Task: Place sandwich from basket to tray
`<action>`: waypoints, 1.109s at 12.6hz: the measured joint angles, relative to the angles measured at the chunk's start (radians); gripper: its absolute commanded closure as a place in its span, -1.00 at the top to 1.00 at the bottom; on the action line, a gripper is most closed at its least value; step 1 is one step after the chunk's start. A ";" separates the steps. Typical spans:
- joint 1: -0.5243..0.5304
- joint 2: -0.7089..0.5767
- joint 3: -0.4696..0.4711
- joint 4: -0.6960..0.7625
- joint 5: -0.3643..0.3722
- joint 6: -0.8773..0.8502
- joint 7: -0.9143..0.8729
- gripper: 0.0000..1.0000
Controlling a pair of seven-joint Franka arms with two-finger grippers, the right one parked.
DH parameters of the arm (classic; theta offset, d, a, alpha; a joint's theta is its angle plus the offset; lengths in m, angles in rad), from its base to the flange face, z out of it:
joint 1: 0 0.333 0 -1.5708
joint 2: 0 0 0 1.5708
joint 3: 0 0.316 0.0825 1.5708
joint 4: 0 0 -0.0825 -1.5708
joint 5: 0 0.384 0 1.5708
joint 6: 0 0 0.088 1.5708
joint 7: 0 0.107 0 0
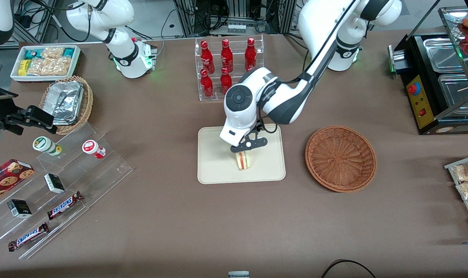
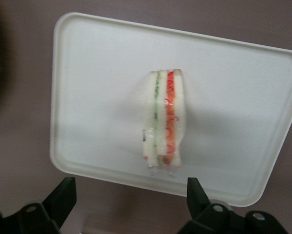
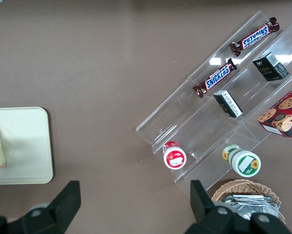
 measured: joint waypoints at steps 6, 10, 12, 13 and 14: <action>0.050 -0.106 0.128 -0.013 0.001 -0.191 0.182 1.00; 0.053 -0.142 0.220 -0.056 0.000 -0.225 0.318 1.00; 0.055 -0.173 0.238 -0.080 -0.001 -0.225 0.335 1.00; 0.072 -0.203 0.236 -0.099 -0.001 -0.226 0.348 1.00; 0.114 -0.239 0.214 -0.118 -0.001 -0.233 0.382 1.00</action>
